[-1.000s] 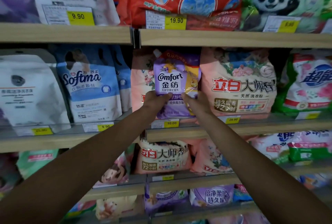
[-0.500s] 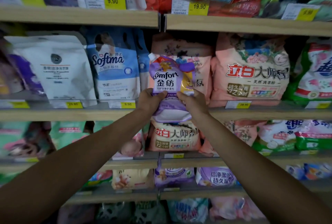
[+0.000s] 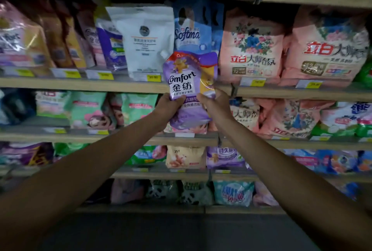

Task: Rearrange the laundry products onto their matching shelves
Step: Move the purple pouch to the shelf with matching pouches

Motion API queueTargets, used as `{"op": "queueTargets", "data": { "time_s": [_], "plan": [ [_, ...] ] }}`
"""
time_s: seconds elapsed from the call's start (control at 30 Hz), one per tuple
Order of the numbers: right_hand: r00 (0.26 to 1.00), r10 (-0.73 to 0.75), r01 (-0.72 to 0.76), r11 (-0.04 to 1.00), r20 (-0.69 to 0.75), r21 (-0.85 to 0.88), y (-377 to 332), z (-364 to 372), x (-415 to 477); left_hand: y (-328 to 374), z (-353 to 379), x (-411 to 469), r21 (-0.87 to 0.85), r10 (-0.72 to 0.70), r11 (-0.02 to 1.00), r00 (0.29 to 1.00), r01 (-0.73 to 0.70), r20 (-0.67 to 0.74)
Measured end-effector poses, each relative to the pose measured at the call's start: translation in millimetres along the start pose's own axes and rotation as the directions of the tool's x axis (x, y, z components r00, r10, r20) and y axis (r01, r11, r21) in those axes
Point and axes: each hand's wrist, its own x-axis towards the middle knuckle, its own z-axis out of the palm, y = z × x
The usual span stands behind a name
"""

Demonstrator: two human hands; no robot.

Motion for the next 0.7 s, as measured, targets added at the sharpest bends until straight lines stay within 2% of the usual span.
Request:
{"op": "queueTargets", "data": {
  "time_s": [0.13, 0.3, 0.43, 0.6, 0.7],
  "plan": [
    [0.998, -0.026, 0.026, 1.0, 0.054, 0.012, -14, 62, -34, -5, -73, -27, -0.076, -0.065, 0.995, 0.997, 0.062, -0.033],
    [0.982, -0.023, 0.014, 0.999, 0.189, 0.048, -31, 154, -69, -16, -170, -58, -0.192, -0.036, 0.981, 0.985, 0.003, -0.169],
    [0.945, 0.021, -0.04, 0.998, 0.326, 0.049, -49, 218, -85, -21, -239, -68, -0.19, -0.015, 0.981, 0.963, -0.037, -0.268],
    [0.902, 0.03, -0.057, 0.997, 0.431, 0.05, -63, 308, -77, -26, -318, -56, -0.186, 0.009, 0.979, 0.925, -0.086, -0.38],
    [0.878, 0.014, -0.085, 0.988, 0.478, 0.128, -74, 366, -63, -25, -363, -41, -0.177, 0.019, 0.978, 0.901, -0.106, -0.434]
  ]
}}
